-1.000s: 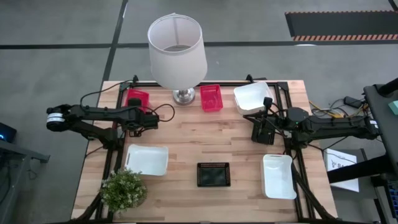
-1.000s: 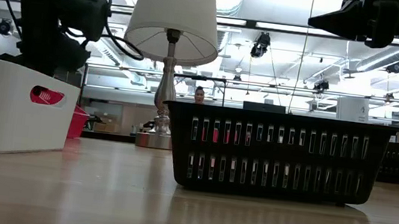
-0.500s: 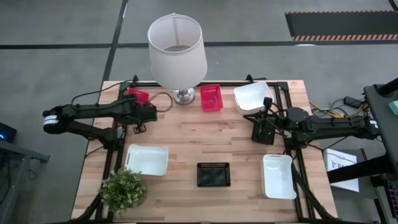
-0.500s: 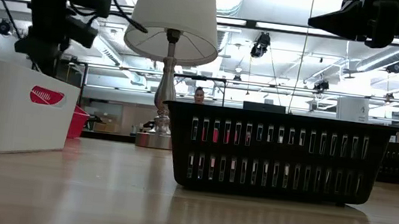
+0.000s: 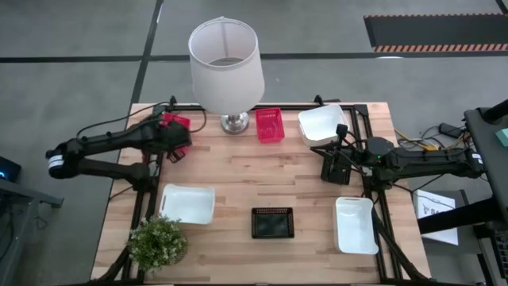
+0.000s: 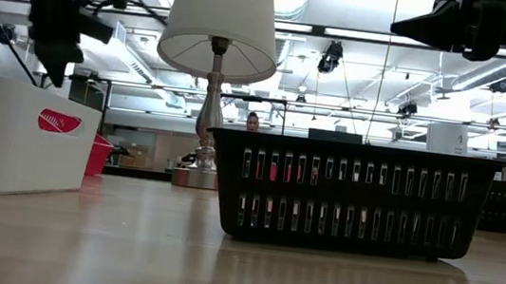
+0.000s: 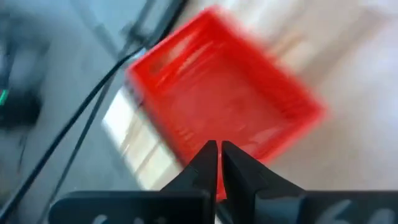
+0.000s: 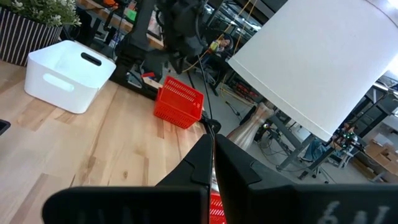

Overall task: Stack baskets by color
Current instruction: Stack the bottom red bin on top of the left red bin

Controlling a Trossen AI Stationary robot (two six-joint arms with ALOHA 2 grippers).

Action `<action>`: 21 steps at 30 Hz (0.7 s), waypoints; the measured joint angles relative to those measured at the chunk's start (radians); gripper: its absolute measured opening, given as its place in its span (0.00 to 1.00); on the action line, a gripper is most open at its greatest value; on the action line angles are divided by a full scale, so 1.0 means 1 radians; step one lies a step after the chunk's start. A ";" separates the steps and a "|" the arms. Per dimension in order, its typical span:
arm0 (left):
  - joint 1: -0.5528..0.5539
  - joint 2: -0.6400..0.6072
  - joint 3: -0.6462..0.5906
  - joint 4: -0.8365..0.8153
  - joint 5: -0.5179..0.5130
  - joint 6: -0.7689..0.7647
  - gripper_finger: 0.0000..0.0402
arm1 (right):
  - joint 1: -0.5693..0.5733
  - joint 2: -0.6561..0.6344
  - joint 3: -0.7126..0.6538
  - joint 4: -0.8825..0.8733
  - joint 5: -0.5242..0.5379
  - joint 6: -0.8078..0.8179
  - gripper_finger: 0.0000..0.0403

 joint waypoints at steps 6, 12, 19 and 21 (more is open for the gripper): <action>0.039 0.023 -0.050 -0.027 -0.004 -0.231 0.00 | 0.000 0.000 0.000 0.000 0.000 0.000 0.02; 0.039 0.103 -0.074 -0.028 -0.009 -0.322 0.00 | 0.000 0.000 0.000 0.000 0.000 0.000 0.02; 0.039 0.204 -0.079 -0.028 -0.049 -0.366 0.00 | 0.000 0.000 0.000 0.000 0.000 0.012 0.02; 0.039 0.229 -0.080 -0.036 -0.049 -0.365 0.00 | 0.000 0.000 0.000 0.000 -0.001 0.010 0.02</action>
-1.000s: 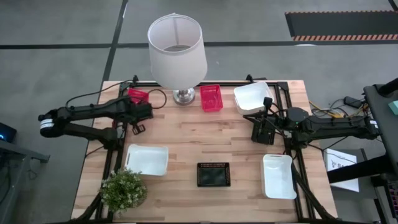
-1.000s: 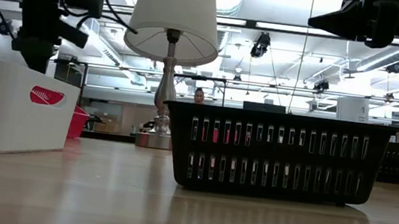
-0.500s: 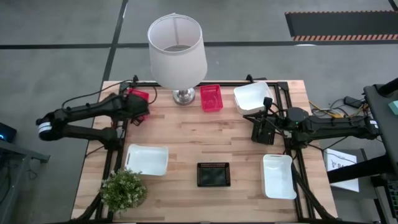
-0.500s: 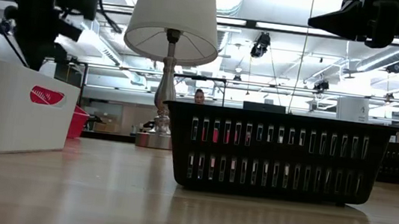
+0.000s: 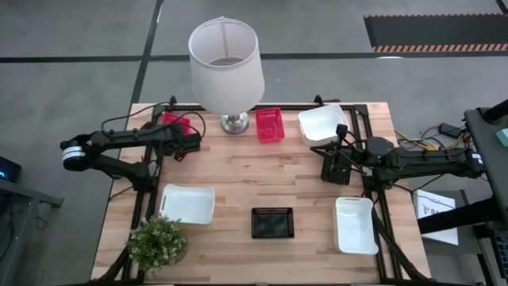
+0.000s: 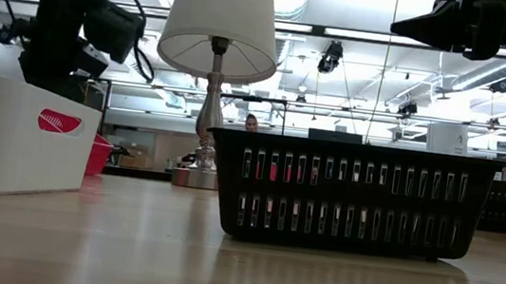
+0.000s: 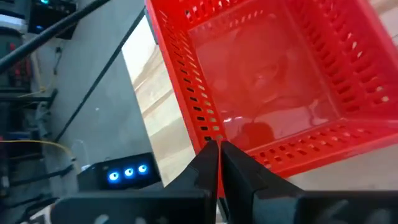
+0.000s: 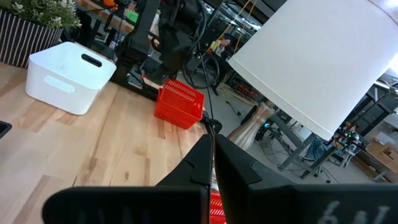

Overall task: Stack baskets by color
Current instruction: Stack the bottom red bin on top of the left red bin, then stack the bottom black bin on top of the stacked black bins

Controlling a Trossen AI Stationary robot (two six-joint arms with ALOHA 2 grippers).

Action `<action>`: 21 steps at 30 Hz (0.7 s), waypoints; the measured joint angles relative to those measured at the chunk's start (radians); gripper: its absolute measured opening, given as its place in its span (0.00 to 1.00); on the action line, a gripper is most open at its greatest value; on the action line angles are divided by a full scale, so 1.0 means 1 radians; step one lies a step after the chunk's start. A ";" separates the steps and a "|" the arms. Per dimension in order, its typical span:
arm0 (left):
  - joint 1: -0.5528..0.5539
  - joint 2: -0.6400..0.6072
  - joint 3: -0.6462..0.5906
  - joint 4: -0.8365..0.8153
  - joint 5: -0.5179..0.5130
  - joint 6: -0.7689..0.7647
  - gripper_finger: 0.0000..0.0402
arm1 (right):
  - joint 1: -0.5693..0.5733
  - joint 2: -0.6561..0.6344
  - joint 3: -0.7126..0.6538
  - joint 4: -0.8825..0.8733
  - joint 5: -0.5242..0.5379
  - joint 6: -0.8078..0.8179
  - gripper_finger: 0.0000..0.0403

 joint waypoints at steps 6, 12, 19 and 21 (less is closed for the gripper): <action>0.000 0.048 0.060 -0.188 -0.015 -0.095 0.00 | 0.000 0.000 0.000 0.000 0.000 0.003 0.02; 0.002 0.072 0.011 -0.091 -0.027 -0.158 0.00 | 0.000 0.000 0.000 0.000 0.000 -0.002 0.02; 0.004 0.127 0.007 -0.084 -0.013 -0.158 0.00 | 0.000 0.000 0.000 -0.009 0.000 0.001 0.02; 0.004 0.135 0.014 -0.095 -0.011 -0.155 0.00 | 0.000 0.000 0.000 -0.009 0.000 0.002 0.02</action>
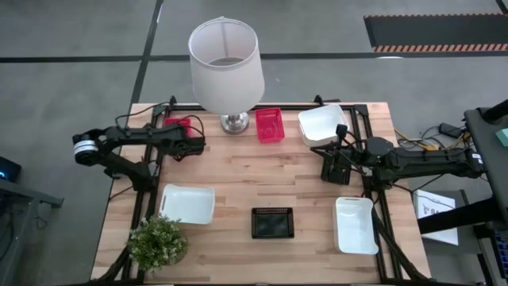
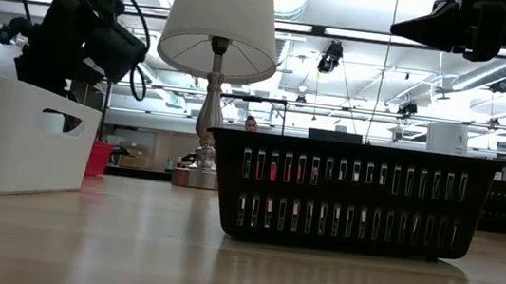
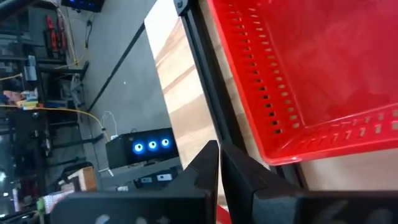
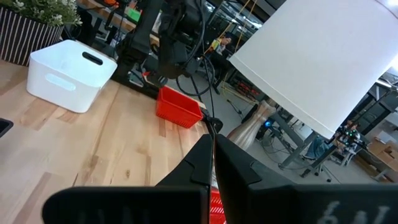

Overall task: Stack baskets by color
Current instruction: Stack the bottom black bin on top of the stacked black bins

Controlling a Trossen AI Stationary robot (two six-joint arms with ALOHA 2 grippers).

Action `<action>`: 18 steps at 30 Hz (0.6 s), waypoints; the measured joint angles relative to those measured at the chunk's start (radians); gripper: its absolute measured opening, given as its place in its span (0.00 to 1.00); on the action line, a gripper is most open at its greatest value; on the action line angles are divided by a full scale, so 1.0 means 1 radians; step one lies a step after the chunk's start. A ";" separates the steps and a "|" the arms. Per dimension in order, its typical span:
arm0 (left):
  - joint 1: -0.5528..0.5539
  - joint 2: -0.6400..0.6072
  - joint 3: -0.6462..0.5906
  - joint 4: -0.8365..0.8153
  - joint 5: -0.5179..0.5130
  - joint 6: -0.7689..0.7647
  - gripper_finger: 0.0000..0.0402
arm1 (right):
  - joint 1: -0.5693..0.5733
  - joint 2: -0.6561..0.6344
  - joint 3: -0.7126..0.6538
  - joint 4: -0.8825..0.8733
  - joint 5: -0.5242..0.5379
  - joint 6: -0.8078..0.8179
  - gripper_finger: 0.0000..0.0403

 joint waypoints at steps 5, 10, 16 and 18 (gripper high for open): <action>-0.024 -0.004 0.052 -0.023 0.013 -0.002 0.00 | 0.000 0.000 0.000 -0.005 0.000 0.006 0.02; -0.115 -0.025 0.128 -0.013 0.012 -0.003 0.00 | 0.000 0.000 0.000 -0.028 0.000 0.016 0.02; -0.289 -0.057 0.169 0.217 -0.016 0.127 0.00 | 0.000 0.006 0.000 -0.027 -0.001 0.035 0.02; -0.344 -0.067 0.169 0.343 -0.017 0.210 0.00 | 0.000 0.015 0.000 -0.027 -0.001 0.059 0.02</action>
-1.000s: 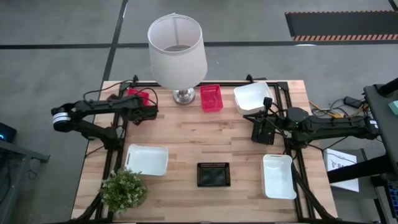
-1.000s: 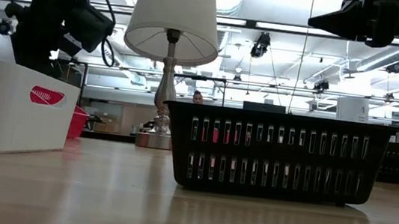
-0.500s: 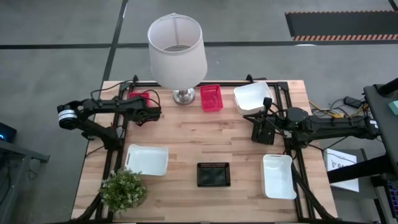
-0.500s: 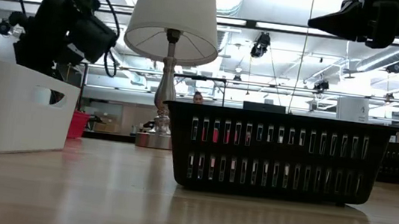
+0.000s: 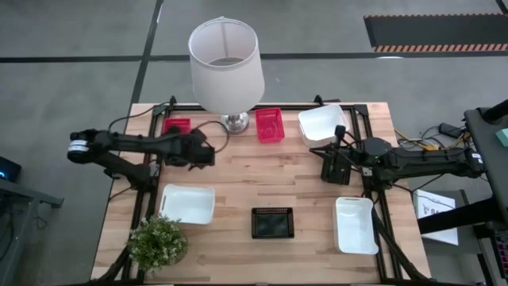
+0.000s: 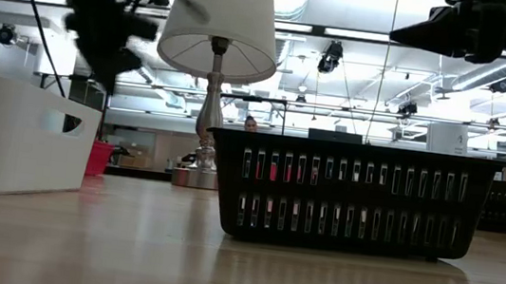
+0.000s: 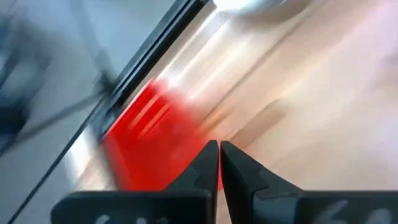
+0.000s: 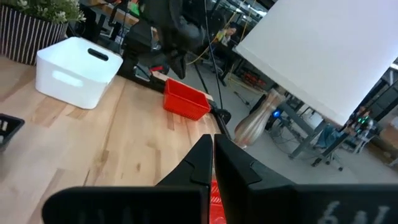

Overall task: Stack baskets by color
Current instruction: Stack the bottom black bin on top of the stacked black bins

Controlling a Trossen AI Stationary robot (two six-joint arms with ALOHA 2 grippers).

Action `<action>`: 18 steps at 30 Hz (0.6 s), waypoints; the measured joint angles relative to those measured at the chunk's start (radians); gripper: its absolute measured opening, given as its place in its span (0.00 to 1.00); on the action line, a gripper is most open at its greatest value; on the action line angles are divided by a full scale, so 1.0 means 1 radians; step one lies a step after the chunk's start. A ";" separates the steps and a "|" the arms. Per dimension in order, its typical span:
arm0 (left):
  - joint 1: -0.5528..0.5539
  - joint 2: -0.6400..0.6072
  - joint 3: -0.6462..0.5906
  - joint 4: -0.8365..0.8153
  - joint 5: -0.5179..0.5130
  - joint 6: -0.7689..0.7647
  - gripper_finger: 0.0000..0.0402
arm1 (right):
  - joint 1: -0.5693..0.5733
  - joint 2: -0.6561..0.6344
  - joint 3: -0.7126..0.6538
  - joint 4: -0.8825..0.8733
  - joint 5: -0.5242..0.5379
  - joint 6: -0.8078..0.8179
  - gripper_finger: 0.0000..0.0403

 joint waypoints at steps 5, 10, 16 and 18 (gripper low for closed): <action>-0.115 -0.010 -0.008 0.278 0.003 0.218 0.00 | 0.000 0.039 0.000 -0.014 -0.008 0.057 0.02; -0.202 -0.010 -0.014 0.487 0.007 0.394 0.00 | 0.001 0.083 0.000 -0.011 -0.008 0.093 0.02; -0.281 -0.008 -0.044 0.743 0.095 0.628 0.00 | 0.003 0.141 0.000 -0.013 -0.034 0.136 0.02; -0.293 -0.008 -0.075 0.861 0.158 0.722 0.00 | 0.003 0.160 0.000 -0.012 -0.035 0.151 0.02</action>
